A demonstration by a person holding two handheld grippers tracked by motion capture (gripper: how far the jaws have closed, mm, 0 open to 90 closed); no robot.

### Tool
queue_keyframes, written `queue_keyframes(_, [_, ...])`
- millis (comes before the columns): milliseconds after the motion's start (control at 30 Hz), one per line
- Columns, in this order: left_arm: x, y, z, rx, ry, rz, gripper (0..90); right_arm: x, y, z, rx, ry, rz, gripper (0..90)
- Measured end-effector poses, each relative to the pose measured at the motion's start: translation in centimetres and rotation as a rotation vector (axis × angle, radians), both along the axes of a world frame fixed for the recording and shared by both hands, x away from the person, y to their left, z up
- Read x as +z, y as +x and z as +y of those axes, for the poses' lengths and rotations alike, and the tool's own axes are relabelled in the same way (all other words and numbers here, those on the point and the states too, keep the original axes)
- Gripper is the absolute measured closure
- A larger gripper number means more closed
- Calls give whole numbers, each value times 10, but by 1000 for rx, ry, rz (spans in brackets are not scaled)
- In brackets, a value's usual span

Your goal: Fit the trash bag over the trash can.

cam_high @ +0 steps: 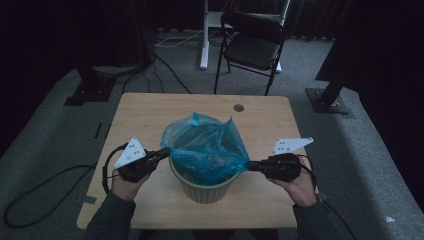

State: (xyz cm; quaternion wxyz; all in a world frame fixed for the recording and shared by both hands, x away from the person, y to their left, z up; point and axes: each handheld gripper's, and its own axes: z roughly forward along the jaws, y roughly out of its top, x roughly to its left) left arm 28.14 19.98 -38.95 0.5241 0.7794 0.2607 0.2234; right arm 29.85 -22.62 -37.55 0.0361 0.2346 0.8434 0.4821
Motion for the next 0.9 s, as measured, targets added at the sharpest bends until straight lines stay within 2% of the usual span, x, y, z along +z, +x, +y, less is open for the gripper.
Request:
queue_keyframes(200, [-10,-12,2,-16,10,28,892,-6,-5,2,40,-25,22,898])
queue_keyframes(367, [-13,-11,4,-22,-6,48,891,-9,-5,6,61,-38,27,898])
queue_keyframes(600, [-14,1,2,-13,-15,48,890,-9,-1,7,38,-37,19,898])
queue_keyframes(900, [-12,29,-6,12,-7,50,883,-10,19,3,-21,-33,12,898])
